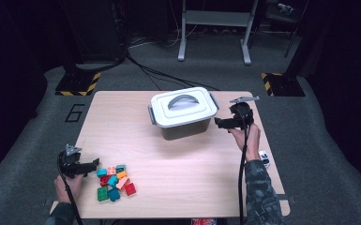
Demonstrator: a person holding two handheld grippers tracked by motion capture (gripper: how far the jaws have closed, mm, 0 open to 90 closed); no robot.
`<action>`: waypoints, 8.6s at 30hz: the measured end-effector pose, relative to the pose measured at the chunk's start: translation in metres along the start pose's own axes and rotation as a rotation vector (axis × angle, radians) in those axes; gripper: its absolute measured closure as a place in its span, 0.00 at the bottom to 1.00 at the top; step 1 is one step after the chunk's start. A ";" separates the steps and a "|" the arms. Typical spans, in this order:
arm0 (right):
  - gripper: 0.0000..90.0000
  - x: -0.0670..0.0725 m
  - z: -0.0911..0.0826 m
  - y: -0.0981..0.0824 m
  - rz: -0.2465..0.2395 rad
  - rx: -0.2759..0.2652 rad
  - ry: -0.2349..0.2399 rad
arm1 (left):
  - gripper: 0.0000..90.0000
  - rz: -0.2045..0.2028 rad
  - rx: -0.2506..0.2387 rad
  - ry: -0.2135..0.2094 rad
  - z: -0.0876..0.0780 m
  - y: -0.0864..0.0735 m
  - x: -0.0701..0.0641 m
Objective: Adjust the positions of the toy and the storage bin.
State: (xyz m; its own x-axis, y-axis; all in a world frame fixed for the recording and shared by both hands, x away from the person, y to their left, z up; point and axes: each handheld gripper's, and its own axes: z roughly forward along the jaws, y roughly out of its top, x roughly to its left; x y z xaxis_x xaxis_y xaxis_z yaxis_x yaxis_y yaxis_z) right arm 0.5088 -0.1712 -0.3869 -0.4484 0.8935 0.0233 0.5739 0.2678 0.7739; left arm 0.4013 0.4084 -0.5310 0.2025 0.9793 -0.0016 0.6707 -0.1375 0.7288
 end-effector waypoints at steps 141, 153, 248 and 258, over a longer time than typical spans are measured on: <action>0.95 -0.005 0.058 0.037 0.124 0.097 -0.104 | 0.08 -0.003 -0.010 -0.003 0.000 0.000 -0.001; 0.94 -0.006 0.035 0.021 0.159 0.134 -0.073 | 0.08 -0.002 -0.009 -0.004 0.000 0.000 -0.001; 0.75 0.129 0.033 0.051 -0.179 0.089 0.169 | 0.08 -0.003 -0.020 -0.002 0.001 0.000 -0.001; 0.75 0.140 0.032 0.050 -0.130 0.096 0.146 | 0.08 -0.002 -0.016 -0.002 0.001 0.000 -0.001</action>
State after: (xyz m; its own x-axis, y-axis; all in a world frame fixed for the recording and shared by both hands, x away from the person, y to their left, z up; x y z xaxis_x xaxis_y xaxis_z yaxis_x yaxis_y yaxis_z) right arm 0.4966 -0.0215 -0.3656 -0.6137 0.7892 0.0243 0.5644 0.4170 0.7124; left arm 0.4014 0.4072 -0.5316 0.2031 0.9792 -0.0045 0.6594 -0.1334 0.7399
